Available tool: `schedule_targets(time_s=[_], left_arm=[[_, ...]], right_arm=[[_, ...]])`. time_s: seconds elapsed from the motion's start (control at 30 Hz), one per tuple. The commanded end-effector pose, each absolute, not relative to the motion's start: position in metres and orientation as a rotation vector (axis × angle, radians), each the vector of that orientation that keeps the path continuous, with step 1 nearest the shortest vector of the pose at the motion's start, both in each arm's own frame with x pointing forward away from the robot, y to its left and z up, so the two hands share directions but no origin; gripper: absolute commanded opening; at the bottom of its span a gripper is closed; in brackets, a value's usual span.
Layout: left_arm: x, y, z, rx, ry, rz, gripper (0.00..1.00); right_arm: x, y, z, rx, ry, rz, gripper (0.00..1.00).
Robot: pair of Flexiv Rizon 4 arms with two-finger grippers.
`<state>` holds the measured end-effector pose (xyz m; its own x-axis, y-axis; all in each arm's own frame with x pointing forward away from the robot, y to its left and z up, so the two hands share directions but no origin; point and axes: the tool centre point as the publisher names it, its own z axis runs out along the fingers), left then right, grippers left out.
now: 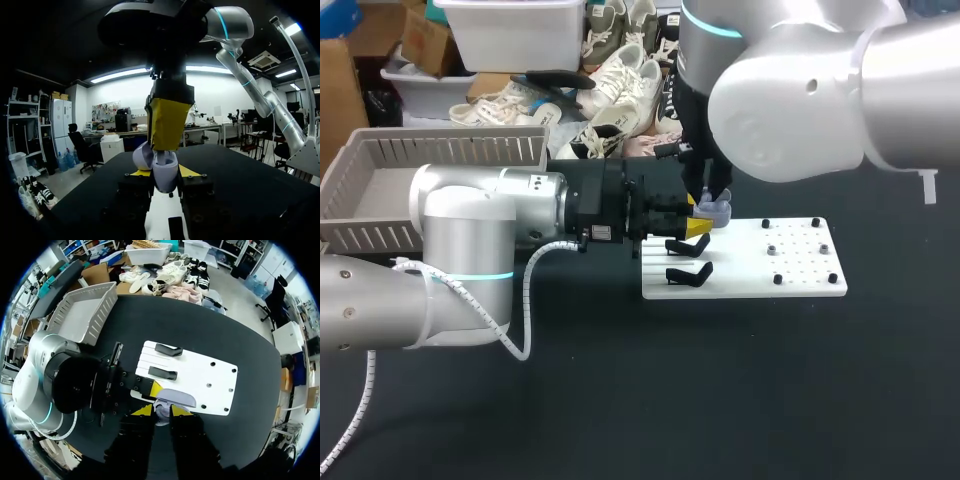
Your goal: Pick up each earbud case from the left stands, insert the matching earbuds, close the lid, and place the case in the box.
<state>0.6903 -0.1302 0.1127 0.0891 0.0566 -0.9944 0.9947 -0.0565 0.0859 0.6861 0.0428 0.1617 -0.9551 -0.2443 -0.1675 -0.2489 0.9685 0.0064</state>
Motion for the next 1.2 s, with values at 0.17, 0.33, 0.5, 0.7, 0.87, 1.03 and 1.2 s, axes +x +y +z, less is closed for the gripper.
schedule_targets(time_s=[0.17,0.33,0.5,0.7,0.87,1.03,1.2], left_arm=[[0.6915,-0.1301,0.1124,1.334,1.159,-1.156,0.0],[0.6915,-0.1301,0.1124,1.334,1.159,-1.156,0.0],[0.6915,-0.1301,0.1124,1.334,1.159,-1.156,0.0],[0.6915,-0.1301,0.1124,1.334,1.159,-1.156,0.0],[0.6915,-0.1301,0.1124,1.334,1.159,-1.156,0.0],[0.6915,-0.1301,0.1124,1.334,1.159,-1.156,0.0],[0.6915,-0.1301,0.1124,1.334,1.159,-1.156,0.0]], right_arm=[[0.6899,0.0439,0.1603,-0.362,2.949,0.035,0.0],[0.6908,0.0437,0.1597,-0.358,2.945,0.035,0.0],[0.6907,0.044,0.1576,-0.362,2.947,0.029,0.0],[0.6896,0.0442,0.1559,-0.372,2.953,0.02,0.0],[0.6889,0.0445,0.1545,-0.379,2.957,0.013,0.0],[0.6887,0.0453,0.1527,-0.385,2.961,0.005,0.0],[0.6889,0.0457,0.1517,-0.385,2.963,-0.001,0.27]])
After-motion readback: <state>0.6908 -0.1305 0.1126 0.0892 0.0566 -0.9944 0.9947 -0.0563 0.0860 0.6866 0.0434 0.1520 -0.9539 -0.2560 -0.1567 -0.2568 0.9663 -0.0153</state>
